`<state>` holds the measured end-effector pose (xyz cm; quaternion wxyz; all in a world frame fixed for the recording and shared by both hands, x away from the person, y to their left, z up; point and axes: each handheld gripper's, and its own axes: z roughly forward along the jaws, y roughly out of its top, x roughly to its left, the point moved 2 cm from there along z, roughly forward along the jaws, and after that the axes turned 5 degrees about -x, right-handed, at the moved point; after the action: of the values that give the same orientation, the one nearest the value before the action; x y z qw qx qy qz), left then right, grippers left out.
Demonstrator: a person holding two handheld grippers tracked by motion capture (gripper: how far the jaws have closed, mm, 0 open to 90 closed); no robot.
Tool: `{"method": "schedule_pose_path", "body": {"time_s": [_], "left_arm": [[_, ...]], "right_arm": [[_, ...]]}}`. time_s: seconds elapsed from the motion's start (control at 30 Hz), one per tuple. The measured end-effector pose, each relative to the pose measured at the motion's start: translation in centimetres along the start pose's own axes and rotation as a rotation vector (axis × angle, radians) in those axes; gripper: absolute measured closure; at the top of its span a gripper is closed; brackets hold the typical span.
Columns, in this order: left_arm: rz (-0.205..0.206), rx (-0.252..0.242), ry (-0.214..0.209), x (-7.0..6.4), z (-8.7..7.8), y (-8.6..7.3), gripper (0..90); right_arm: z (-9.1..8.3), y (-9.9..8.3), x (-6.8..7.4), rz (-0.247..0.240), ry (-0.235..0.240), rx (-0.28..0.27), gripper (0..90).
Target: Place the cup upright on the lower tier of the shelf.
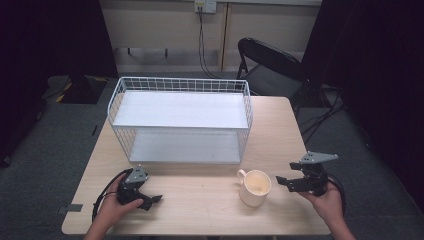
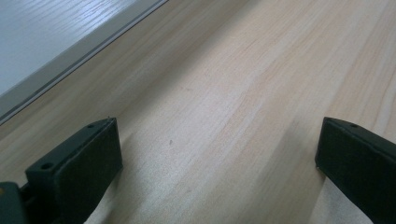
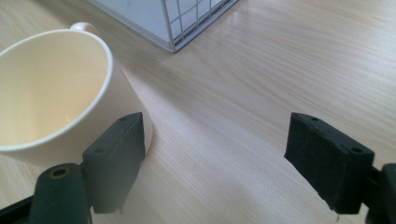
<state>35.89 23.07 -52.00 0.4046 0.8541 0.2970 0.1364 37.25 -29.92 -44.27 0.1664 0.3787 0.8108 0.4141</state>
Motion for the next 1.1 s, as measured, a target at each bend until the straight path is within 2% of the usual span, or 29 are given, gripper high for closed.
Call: {"method": "schedule_pose_path", "body": {"time_s": [0.3, 0.73, 1.1], "left_arm": [[0.0, 0.0, 0.001, 0.0, 0.0, 0.0, 0.0], [0.0, 0.0, 0.001, 0.0, 0.0, 0.0, 0.0], [0.0, 0.0, 0.001, 0.0, 0.0, 0.0, 0.0]], "right_arm": [[-0.6, 1.2, 0.5, -0.01, 0.022, -0.032, 19.5], [-0.8, 2.2, 1.5, -0.021, 0.051, -0.051, 20.9], [0.4, 2.6, 2.9, -0.024, 0.086, -0.061, 23.8]]}}
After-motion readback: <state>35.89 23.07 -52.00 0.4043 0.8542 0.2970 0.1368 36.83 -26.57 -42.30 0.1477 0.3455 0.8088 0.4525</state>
